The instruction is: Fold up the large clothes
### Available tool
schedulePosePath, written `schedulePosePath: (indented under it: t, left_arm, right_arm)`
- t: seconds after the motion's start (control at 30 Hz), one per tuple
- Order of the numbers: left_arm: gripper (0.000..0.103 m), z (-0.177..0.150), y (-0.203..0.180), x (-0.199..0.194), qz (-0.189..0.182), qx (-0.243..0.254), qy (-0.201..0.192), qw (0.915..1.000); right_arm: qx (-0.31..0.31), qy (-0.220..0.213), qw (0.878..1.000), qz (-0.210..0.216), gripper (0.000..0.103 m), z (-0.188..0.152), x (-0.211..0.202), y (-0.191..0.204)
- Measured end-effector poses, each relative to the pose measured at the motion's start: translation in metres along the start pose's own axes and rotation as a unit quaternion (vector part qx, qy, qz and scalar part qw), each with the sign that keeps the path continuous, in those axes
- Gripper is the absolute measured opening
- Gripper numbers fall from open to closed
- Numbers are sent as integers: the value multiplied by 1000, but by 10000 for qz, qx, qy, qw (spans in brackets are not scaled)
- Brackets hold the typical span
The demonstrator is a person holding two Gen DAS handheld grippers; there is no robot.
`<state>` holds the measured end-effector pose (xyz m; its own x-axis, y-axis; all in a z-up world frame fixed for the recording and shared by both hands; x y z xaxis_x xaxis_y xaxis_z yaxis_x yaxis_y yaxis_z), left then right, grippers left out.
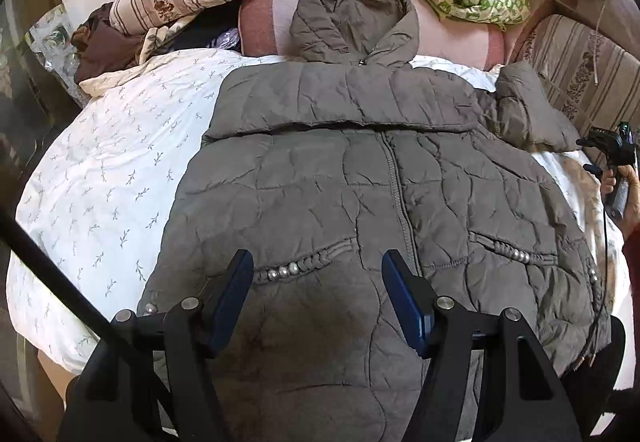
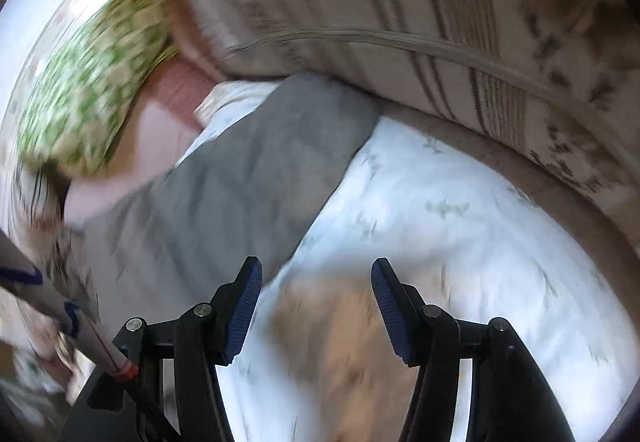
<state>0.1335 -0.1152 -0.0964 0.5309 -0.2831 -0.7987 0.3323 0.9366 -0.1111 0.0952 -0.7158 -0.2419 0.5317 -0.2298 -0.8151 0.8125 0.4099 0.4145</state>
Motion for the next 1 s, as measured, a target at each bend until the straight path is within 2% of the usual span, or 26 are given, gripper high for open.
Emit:
schedulePosePath:
  t: [0.13,0.2,0.27,0.3,0.33,0.4,0.57,0.67,0.8,0.9,1.0]
  left_arm:
    - [66,4,1,11,168,2,93,9998]
    - [66,6,2,15,209,-30,97,9997]
    - [66,8,3,20,242,-65,135,9996]
    - [66,8,3,24,238,-80,160,9996]
    - [66,7,4,25,230,-91,173,9995]
    - [66,5,5,29,206,-107,197,9995]
    - [66,-4,15,27,84,-233,212,9995]
    - [66,-10,27,21,23,-400,145,9991]
    - [66,-18,48,7,-16,-623,-11,9981]
    - [66,-25,63,-1,9,-777,-77,9969]
    - [66,-33,84,-14,34,-1016,-188,9946]
  right_arm:
    - [304,169,9991,240,63,17,39,8]
    - [443,64,9985,323,70,27,51,18]
    - [508,-47,9984,251,70,38,58,29]
    - [491,-48,9987,155,47,42,60,34]
    - [445,-27,9990,-18,11,46,62,38]
    - [485,79,9988,83,10,54,57,39]
    - [52,-790,9954,-543,7,80,-14,40]
    - [-173,-1152,9904,-738,7,85,-52,50]
    - [-852,-1604,9813,-640,7,70,-108,106]
    - [-1417,-1828,9725,-287,7,44,-144,169]
    - [-2016,-1877,9611,216,7,1,-172,241]
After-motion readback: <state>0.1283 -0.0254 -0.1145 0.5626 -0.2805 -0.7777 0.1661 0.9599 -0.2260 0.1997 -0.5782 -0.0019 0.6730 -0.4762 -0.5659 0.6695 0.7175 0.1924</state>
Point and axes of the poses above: each gripper's, at about its wrist camera, not at the fingertips, and x roughly the way its jaws point, y to its left, z to its top, the point moved 4 cm from there along x, roughly the way its jaws point, and after that the axes turned 10 degrees about -z, right-handed, at the moved point
